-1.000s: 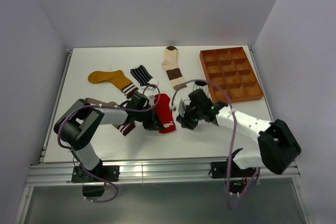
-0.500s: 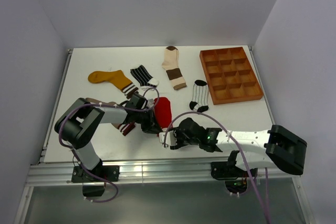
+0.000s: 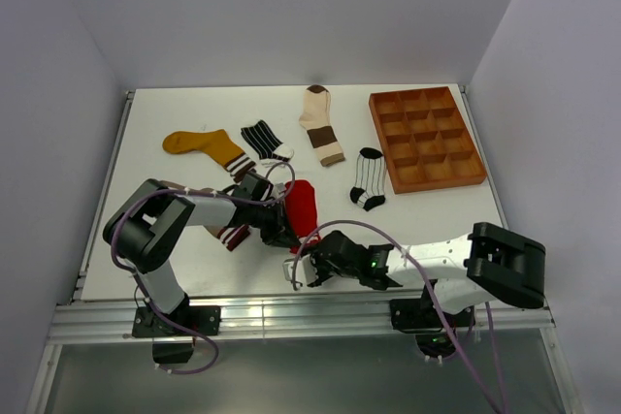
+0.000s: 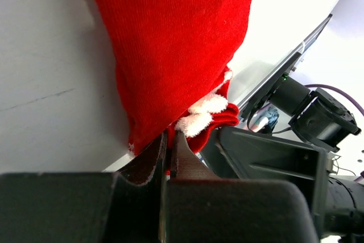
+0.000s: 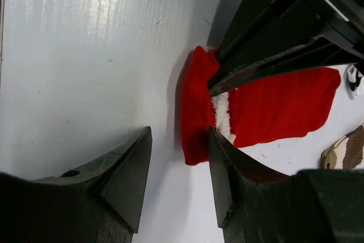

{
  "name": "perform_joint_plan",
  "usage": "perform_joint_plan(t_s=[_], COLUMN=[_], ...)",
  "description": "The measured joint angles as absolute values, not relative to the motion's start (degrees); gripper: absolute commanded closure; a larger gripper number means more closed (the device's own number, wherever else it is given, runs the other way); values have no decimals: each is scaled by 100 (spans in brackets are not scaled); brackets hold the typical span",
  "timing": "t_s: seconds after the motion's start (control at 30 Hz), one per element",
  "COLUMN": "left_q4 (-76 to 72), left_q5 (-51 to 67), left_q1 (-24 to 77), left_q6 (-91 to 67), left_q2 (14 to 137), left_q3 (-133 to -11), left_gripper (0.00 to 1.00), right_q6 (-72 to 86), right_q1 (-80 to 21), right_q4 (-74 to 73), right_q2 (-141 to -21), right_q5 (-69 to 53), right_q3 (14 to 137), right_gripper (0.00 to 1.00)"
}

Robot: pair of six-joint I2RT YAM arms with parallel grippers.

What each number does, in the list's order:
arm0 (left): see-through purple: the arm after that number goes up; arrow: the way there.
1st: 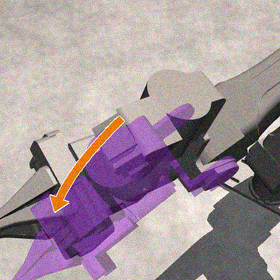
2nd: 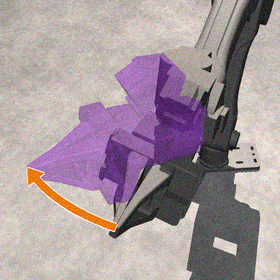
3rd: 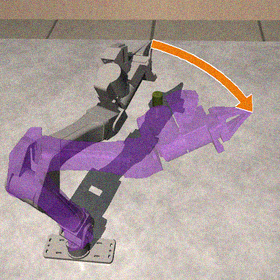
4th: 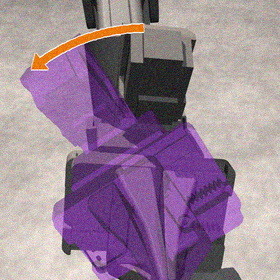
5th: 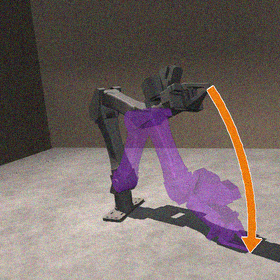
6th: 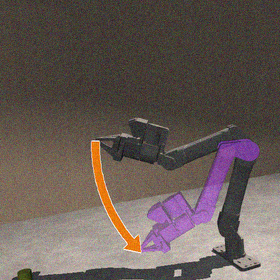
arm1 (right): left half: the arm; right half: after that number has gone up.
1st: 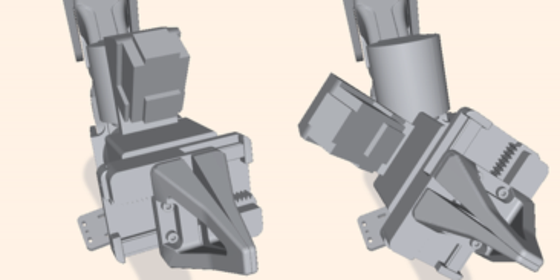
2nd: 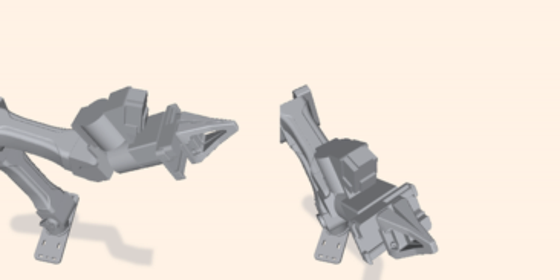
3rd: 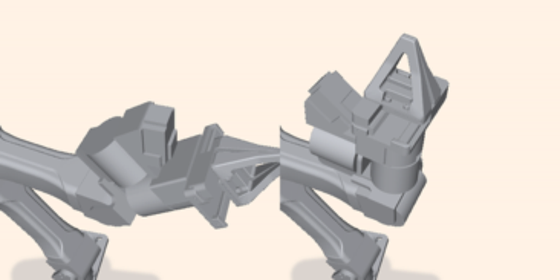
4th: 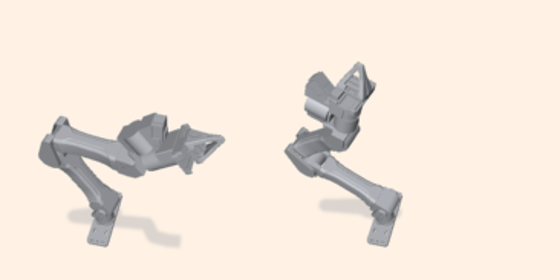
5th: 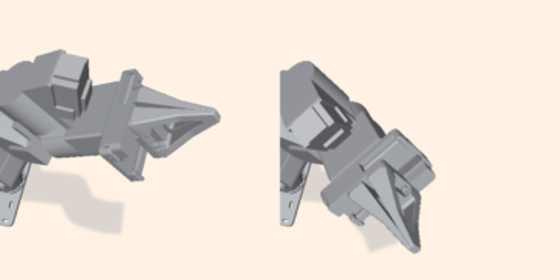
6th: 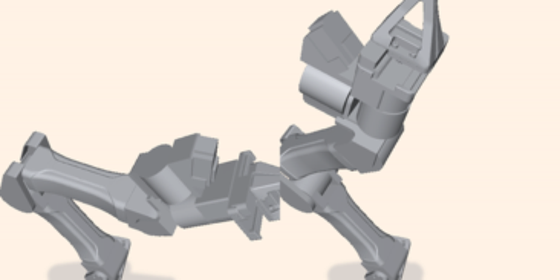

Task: Roll the socks
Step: Roll the sock at the center of the board.

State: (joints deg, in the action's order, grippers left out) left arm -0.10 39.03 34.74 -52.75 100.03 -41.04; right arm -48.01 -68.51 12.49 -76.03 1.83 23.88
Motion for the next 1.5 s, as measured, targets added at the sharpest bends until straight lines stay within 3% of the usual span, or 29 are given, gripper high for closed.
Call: perform_joint_plan(t_s=[0.23,0.4,0.53,0.57,0.73,0.83,1.27,1.5], left_q4=[95,156,204,222,255,224,-478,-956], left_q5=[3968,4025,4049,4049,3892,3610,1968,1157], left_q1=[3468,3450,3411,3391,3251,3205,3203,3671], left_q6=[-5151,-5061,-5017,-5017,-5074,-5179,-5391,-5352], left_q2=[10005,10005,9996,9983,9675,9356,8407,8274], left_q3=[-4119,-4119,-4117,-4110,-3940,-3841,-3291,-2941], left_gripper=[100,100,90,84,61,56,54,51], right_q6=[-5000,-5078,-4991,-4928,-4580,-4431,-4659,-4875], right_q1=[-6877,-6886,-6847,-6796,-6276,-5833,-4523,-3933], right_q4=[1577,1712,1278,1031,-416,-1227,-4506,-5824], right_q2=[-8156,-8464,-8488,-8488,-8499,-8630,-10984,-12031], right_q5=[432,574,469,360,-585,-1293,-4023,-4873], right_q3=[2539,2698,2926,3076,4049,4652,7207,8243], right_gripper=[59,78,85,86,87,88,89,88])
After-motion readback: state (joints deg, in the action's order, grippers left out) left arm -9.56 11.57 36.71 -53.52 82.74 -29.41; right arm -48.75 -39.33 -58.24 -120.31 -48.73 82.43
